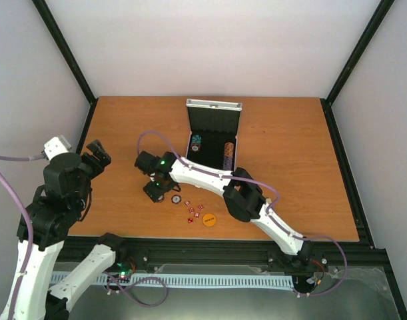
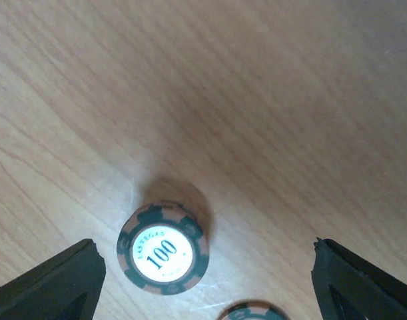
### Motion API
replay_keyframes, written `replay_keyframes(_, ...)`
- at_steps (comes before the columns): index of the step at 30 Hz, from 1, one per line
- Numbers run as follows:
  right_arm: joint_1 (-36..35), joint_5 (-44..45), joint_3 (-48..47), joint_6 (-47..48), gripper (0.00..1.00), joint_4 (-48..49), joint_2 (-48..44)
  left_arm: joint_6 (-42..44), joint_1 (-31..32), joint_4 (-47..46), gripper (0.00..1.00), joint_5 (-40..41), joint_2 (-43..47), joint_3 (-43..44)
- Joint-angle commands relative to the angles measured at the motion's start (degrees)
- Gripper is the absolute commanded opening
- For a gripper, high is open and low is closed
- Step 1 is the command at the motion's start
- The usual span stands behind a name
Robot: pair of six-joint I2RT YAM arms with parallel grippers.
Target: Pack up texas hold em set
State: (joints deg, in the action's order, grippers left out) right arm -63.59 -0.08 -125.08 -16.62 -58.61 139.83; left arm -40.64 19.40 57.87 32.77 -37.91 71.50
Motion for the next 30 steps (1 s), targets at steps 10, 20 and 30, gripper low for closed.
replay_keyframes(10,0.4,-3.1,-6.3,2.1,0.81,-5.3,4.1,1.7,-0.2,-1.3,1.00,0.0,0.6,-0.9)
replay_keyframes(20,-0.8,-3.7,-6.9,1.8,0.80,-4.9,5.5,1.9,-0.2,-1.5,1.00,-0.1,0.7,-1.5)
replay_keyframes(30,-1.1,-2.8,-7.4,1.2,0.75,-5.0,7.6,2.4,-0.2,-1.5,1.00,0.0,1.3,-2.2)
